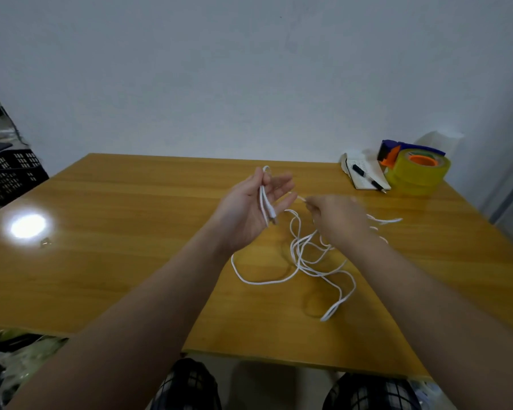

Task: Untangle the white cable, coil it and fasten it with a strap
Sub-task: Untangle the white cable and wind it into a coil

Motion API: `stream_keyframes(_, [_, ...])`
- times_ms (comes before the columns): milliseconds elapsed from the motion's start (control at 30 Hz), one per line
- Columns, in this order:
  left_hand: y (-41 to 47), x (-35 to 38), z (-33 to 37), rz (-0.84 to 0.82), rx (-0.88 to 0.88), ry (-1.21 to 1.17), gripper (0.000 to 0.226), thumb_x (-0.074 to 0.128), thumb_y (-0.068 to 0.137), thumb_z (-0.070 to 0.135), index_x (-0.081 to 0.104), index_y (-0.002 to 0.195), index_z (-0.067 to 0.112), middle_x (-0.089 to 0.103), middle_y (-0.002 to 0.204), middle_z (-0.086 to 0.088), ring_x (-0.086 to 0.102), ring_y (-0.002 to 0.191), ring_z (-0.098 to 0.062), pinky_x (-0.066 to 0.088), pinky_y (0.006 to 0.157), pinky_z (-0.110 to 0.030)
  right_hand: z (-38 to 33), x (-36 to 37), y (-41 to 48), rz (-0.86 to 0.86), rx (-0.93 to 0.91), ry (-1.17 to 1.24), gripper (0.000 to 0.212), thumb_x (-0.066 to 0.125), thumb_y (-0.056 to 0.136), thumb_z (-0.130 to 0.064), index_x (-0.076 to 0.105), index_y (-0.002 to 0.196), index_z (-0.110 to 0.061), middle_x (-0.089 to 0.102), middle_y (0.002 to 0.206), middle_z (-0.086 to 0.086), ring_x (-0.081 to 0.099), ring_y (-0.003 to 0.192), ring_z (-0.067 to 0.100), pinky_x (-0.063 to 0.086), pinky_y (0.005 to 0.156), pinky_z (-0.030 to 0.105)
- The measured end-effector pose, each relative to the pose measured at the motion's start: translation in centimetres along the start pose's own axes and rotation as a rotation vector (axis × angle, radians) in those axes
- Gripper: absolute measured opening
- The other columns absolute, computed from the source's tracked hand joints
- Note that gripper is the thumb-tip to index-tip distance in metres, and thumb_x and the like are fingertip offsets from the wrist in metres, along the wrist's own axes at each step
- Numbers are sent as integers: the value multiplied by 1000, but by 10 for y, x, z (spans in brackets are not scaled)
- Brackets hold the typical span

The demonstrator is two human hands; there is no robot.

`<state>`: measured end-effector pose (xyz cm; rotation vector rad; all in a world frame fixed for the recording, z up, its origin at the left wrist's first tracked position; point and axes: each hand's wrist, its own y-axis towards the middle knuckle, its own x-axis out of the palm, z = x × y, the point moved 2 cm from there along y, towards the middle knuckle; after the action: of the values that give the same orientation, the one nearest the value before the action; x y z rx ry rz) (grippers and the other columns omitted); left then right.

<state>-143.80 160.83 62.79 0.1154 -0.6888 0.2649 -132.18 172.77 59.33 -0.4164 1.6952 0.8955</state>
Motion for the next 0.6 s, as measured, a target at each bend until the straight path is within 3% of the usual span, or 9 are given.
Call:
stream_keyframes(100, [8,7,-4,-11,54,84,34,31,103,23,50,78,9,59,121,-3,56,111,-16,48,90,-33,-17,9,-4,-126,-231,-112,28,41,96,-21,57,117,-28,59,99,0,55,100,25,32,83,36])
stream_keyframes(200, [16,2,-4,40,164,243,32,38,102,26,62,87,12,52,117,4,55,112,-17,42,94,-35,-26,14,-7,-210,-378,-106,47,43,94,-15,41,137,-35,56,110,1,50,108,24,32,87,36])
stream_keyframes(267, [19,-9,1,122,222,368,26,45,99,28,65,89,16,50,116,0,47,125,-26,43,100,-39,-19,15,-9,-266,-341,71,47,42,95,-15,40,138,-35,60,106,-2,54,97,20,35,82,32])
stream_keyframes(367, [23,-31,13,263,327,393,20,50,98,25,66,90,16,49,116,-3,49,118,-17,51,81,-30,-4,11,-13,-260,-167,505,26,43,98,-21,56,120,-23,57,74,-6,54,66,10,41,63,28])
stream_keyframes(433, [23,-47,20,329,362,375,19,50,98,26,67,92,17,52,119,-4,47,127,-21,51,88,-34,8,5,-14,-224,-43,671,22,44,98,-23,61,112,-17,55,66,-5,53,59,8,44,58,28])
stream_keyframes(533, [20,-56,20,353,339,328,21,45,100,26,63,93,17,56,101,-3,51,116,-20,45,98,-43,18,-1,-20,-179,-2,663,17,51,95,-29,66,103,-27,64,73,-4,61,69,13,52,67,37])
stream_keyframes(600, [21,-51,15,363,283,283,25,41,101,26,59,88,15,58,103,-3,52,118,-21,47,90,-42,18,-4,-25,-220,-66,467,20,55,91,-39,67,107,-36,70,90,-9,63,83,11,52,74,36])
